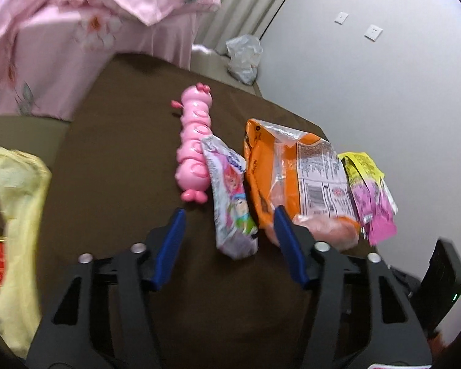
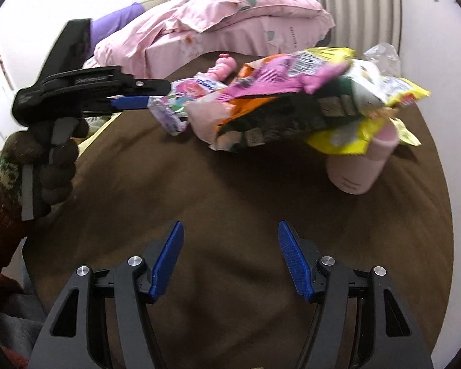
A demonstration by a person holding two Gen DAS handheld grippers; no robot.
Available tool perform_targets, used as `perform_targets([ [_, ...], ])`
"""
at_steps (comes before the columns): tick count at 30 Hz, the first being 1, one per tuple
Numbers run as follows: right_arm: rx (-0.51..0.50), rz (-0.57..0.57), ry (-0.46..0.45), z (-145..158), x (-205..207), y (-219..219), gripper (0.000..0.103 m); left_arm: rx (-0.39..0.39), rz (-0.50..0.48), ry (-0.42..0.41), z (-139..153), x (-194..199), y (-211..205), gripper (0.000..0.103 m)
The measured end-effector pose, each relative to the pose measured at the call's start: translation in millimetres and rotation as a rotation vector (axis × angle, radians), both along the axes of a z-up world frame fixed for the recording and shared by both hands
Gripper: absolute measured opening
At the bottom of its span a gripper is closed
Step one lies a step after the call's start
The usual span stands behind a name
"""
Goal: Collect trash
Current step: 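Return to the table and grasp the white-pink snack packet with the left gripper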
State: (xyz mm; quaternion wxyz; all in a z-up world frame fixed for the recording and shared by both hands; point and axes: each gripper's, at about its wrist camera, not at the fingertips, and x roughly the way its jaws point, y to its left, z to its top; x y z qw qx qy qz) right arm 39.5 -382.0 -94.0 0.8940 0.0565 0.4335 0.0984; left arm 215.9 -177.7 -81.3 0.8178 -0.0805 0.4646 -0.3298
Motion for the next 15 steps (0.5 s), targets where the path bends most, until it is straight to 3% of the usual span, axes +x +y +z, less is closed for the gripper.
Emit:
perform_targets([
  [2,-0.011,-0.014,-0.005,-0.4,-2.6,-3.3,0.061,-0.027,0.005,0.063,-6.4,8.1,-2.1,0.037],
  [5,-0.026,-0.022,-0.007,-0.7,-5.2,-3.5,0.061,-0.023,0.014,0.071,-8.4,6.3,2.6,0.019],
  [11,-0.014,-0.016,-0.038,8.2,-11.4,-2.2,0.061,-0.004,-0.002,0.043,2.0,-18.1,28.6,0.012],
  [15,-0.016,-0.018,-0.155,42.4,-19.9,-0.6,0.061,-0.006,0.011,0.041,7.6,-38.3,53.8,0.012],
])
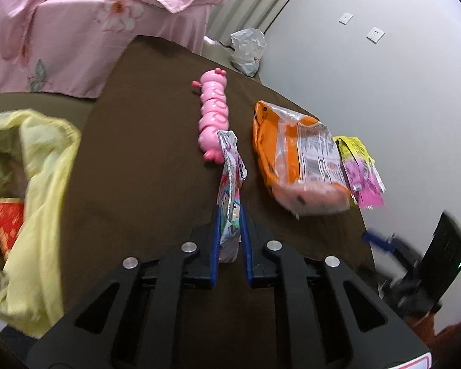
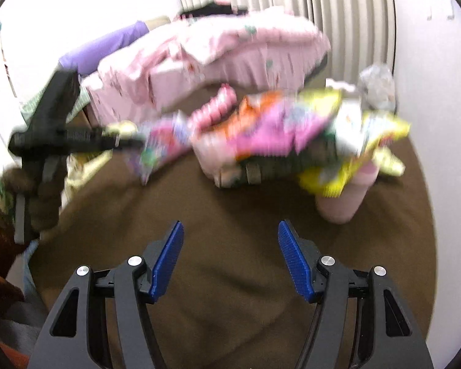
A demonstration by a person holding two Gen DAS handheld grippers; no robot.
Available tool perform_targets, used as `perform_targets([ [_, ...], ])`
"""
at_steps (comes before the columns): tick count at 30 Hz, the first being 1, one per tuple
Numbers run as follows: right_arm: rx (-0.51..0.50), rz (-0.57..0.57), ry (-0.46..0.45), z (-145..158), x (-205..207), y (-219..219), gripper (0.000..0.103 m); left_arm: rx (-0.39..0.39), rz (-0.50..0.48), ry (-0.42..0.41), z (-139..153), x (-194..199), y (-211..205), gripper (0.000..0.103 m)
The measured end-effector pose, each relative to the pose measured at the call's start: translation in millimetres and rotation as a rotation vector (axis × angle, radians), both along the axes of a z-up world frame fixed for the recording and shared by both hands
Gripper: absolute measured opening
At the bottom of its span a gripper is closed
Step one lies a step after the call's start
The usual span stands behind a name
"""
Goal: Collect trash
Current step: 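Return to the table and grasp the white-pink snack packet with the left gripper, then hold the packet in the left gripper while the right gripper grasps a yellow wrapper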
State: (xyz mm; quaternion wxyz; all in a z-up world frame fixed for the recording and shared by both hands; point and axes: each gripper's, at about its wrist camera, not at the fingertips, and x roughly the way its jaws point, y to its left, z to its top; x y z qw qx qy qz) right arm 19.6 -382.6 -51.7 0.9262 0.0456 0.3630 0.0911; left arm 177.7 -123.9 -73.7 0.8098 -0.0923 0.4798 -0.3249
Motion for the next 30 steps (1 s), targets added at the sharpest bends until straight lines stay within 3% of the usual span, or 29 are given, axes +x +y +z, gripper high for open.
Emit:
perform_targets([
  [4,-0.088,-0.081,-0.109,35.8,10.4,-8.6,0.061,0.002,0.024,0.036,-4.1,-15.0,21.2,0.012],
  [7,-0.18,-0.158,-0.123,50.3,36.1,-18.1,0.061,0.016,0.037,0.026,-6.5,-23.5,30.9,0.012],
  [15,-0.221,-0.184,0.02,34.4,119.1,-34.4,0.06,0.002,0.062,0.027,-6.9,-28.5,46.0,0.012],
  [20,-0.219,-0.13,0.037,21.9,116.0,-24.0,0.048,-0.018,0.093,0.043,-11.7,-23.9,55.0,0.014],
  [24,-0.217,-0.064,0.024,23.4,100.7,-14.7,0.022,-0.026,0.113,0.057,-16.1,-21.3,58.3,0.014],
  [30,-0.136,0.008,0.053,22.3,74.0,-4.0,0.018,-0.029,0.119,0.05,-15.9,-23.0,61.2,0.014],
])
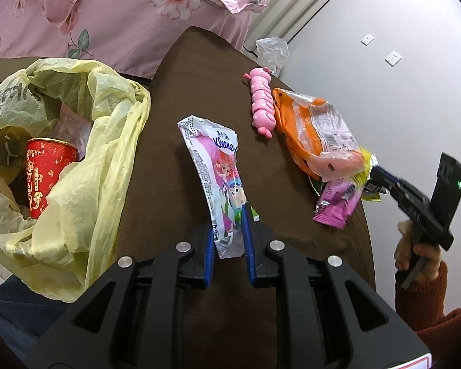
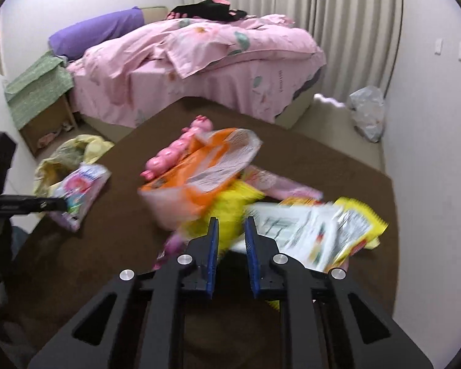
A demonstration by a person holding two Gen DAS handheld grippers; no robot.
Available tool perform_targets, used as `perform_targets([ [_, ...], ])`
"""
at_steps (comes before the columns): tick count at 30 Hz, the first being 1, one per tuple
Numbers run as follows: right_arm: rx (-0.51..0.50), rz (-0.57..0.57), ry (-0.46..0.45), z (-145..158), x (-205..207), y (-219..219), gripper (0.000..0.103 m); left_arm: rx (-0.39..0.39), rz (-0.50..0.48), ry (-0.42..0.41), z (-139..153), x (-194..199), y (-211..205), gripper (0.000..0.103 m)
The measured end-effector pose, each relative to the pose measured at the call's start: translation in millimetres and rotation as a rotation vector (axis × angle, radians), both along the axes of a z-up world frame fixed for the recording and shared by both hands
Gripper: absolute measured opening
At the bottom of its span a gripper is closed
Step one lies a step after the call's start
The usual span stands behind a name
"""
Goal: Collect trash
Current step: 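Hold the packet in the left gripper while the right gripper grasps a yellow wrapper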
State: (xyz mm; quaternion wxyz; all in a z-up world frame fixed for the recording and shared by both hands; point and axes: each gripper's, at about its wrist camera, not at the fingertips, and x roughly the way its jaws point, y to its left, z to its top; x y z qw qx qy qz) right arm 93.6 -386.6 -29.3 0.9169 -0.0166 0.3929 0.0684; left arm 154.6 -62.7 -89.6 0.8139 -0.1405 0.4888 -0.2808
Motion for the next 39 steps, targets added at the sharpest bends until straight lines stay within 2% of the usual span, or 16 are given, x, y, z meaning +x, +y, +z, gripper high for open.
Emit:
perform_targets([
  [4,0.036,0.024,0.01,-3.5,-15.6,5.7,0.018,0.004,0.007,-0.009,2.9,-1.9,2.8,0.014],
  [8,0.079,-0.004,-0.013,-1.9,-26.7,5.6,0.019,0.003,0.019,-0.011,5.8,-1.9,5.3,0.015],
  [9,0.101,-0.014,-0.014,-2.7,-28.8,4.7,0.031,0.003,0.02,-0.011,6.1,-1.8,5.3,0.015],
  [10,0.127,-0.012,-0.01,-4.7,-30.7,4.4,0.049,0.002,0.021,-0.01,6.1,-1.3,5.3,0.015],
  [12,0.176,0.006,-0.021,-9.4,-34.8,3.9,0.052,0.001,0.019,-0.008,5.5,-1.4,5.7,0.016],
  [17,0.184,-0.045,0.007,-31.1,-26.7,6.6,0.052,0.004,0.02,-0.005,4.4,-2.5,3.9,0.016],
  [20,0.254,-0.073,0.01,-42.9,-12.0,4.6,0.041,0.006,0.026,-0.005,4.5,-2.2,3.5,0.016],
  [22,0.286,-0.077,0.02,-48.8,-2.0,3.8,0.02,0.01,0.031,-0.005,5.0,-2.0,4.3,0.016],
  [24,0.326,-0.057,0.033,-52.4,2.1,4.1,0.015,0.015,0.034,-0.008,6.2,-2.8,6.3,0.016],
  [28,0.321,-0.022,0.027,-45.5,-11.2,6.2,0.011,0.024,0.04,-0.021,9.4,-4.3,11.7,0.023],
  [31,0.319,-0.009,0.028,-36.5,-32.0,2.8,0.009,0.032,0.035,-0.021,9.4,-5.2,13.3,0.024],
  [34,0.336,-0.02,0.018,-28.2,-48.7,-4.9,0.009,0.042,0.011,-0.022,9.3,-8.2,8.5,0.025],
  [39,0.343,-0.052,-0.038,-11.1,-70.5,-15.2,0.009,0.087,0.005,-0.031,10.5,-13.2,4.2,0.033],
])
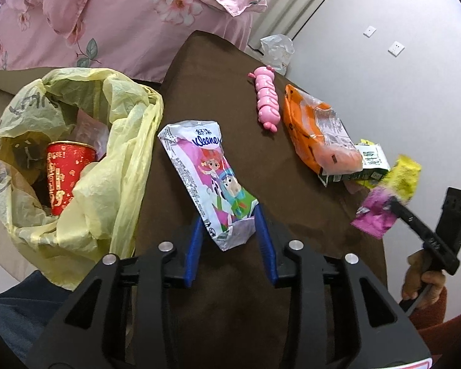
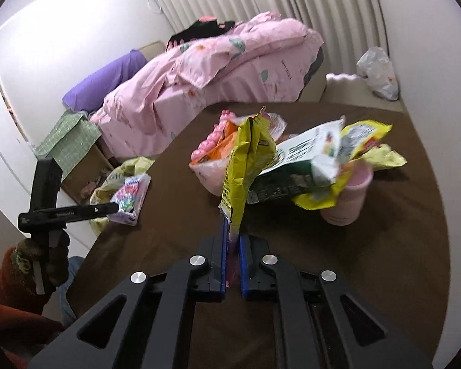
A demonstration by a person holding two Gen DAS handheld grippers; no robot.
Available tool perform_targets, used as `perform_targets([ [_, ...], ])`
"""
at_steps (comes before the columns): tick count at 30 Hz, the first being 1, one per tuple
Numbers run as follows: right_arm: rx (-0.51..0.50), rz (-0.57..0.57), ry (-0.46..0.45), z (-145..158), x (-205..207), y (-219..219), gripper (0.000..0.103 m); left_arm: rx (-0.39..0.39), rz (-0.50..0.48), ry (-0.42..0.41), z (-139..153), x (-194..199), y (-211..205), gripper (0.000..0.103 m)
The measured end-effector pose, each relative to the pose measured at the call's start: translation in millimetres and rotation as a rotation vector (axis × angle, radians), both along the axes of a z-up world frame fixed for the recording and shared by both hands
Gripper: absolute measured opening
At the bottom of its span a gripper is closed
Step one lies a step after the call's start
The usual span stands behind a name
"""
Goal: Collect trash
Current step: 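Hold the packet in the left gripper while the right gripper grasps a yellow wrapper, then carry the white-pink packet and yellow wrapper to the yellow bag and release both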
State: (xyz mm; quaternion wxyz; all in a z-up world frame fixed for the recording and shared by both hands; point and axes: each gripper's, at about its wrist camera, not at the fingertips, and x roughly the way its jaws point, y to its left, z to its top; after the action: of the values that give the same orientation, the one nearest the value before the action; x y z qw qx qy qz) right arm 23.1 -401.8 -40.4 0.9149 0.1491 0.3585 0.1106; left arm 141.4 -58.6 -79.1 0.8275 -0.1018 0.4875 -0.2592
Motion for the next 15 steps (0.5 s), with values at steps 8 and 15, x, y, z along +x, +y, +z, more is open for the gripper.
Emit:
perform_targets([
  [8,-0.025,0.05,-0.013,-6.9,2.5,16.9,0.009,0.107,0.126,-0.054,10.2,3.2,6.1,0.042],
  [15,-0.069,0.12,-0.018,-17.8,10.9,47.4,0.008,0.252,0.139,-0.065,-1.3,24.7,-23.3,0.044],
])
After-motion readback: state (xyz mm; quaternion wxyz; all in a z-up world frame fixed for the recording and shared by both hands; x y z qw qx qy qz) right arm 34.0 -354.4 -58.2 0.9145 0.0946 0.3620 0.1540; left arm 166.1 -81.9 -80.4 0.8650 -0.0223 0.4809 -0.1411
